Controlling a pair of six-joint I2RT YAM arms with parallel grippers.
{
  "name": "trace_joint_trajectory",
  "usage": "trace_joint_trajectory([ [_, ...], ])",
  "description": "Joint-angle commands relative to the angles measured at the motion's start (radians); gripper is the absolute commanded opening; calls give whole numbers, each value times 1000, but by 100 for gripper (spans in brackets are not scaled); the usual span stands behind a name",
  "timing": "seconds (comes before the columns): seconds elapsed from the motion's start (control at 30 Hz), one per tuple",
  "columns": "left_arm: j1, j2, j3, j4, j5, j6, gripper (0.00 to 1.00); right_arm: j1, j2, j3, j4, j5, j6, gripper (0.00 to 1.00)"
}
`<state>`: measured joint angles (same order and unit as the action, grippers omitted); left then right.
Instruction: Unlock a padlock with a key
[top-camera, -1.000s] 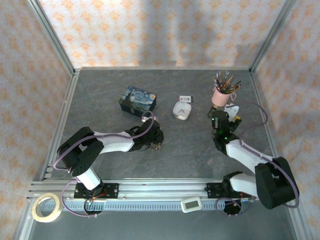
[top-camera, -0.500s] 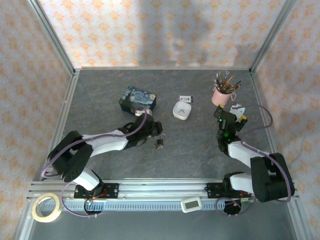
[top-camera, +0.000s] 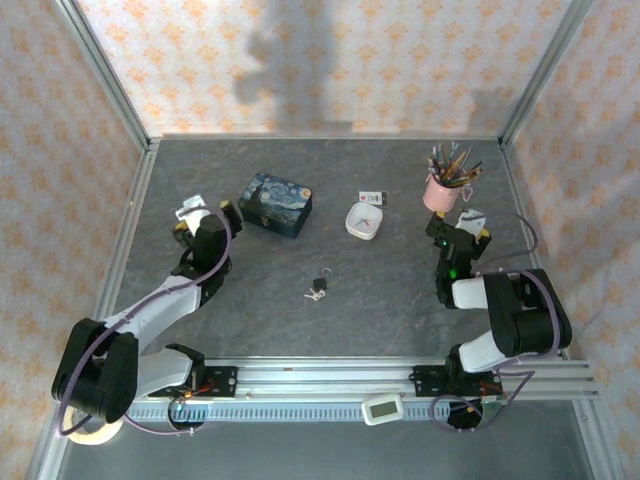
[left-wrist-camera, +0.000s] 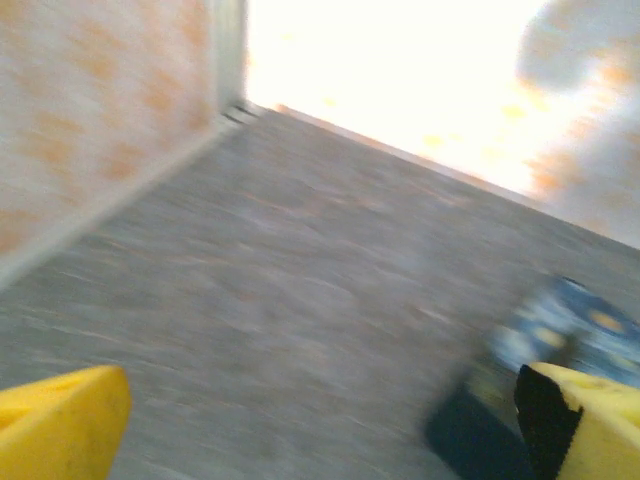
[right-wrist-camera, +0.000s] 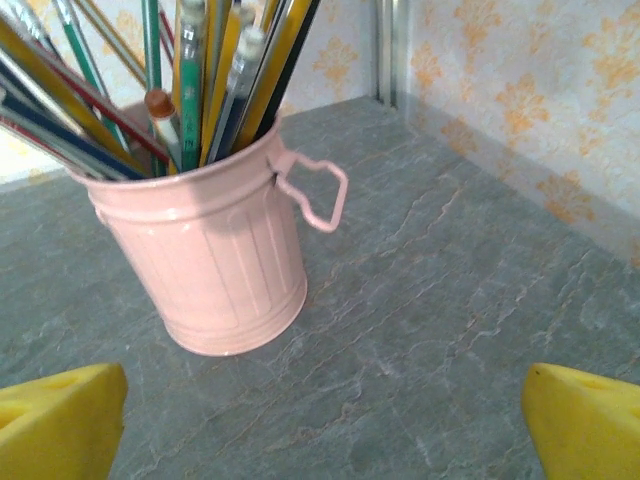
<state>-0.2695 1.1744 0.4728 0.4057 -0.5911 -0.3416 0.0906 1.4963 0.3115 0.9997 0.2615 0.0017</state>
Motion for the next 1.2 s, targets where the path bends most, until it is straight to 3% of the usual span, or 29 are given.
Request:
trace_joint_trajectory([
  [0.0,14,24,-130,376,-240,189,99,-5,-1,-43,163,-20,-5,100],
  [0.07,21,76,-206,579,-233,265,99,-15,12,-87,248,-39,5,100],
  [0.1,22,112,-232,668,-230,290,99,-15,57,-126,392,-29,-5,100],
  [0.17,24,178,-255,769,-220,335,99,-15,17,-96,239,-29,12,100],
  [0.23,26,243,-258,850,-202,399,99,-15,45,-119,350,-26,-2,100],
  [0.33,37,274,-251,884,-121,460,99,-15,22,-104,283,-27,5,100],
  [0.4,53,257,-235,812,-44,440,99,-15,25,-110,291,-27,1,100],
  [0.47,83,238,-244,805,124,432,99,-15,24,-107,294,-27,2,100],
  [0.53,122,247,-290,885,258,397,99,-15,18,-103,270,-28,5,100],
  [0.67,211,387,-361,1167,308,319,100,-15,22,-107,285,-28,3,100],
  [0.77,221,341,-338,1042,312,291,99,-15,23,-106,283,-28,3,100],
  [0.87,221,379,-354,1140,308,309,99,-16,22,-104,280,-28,3,100],
  [1.17,222,369,-321,1064,308,306,99,-15,23,-101,274,-27,4,100],
])
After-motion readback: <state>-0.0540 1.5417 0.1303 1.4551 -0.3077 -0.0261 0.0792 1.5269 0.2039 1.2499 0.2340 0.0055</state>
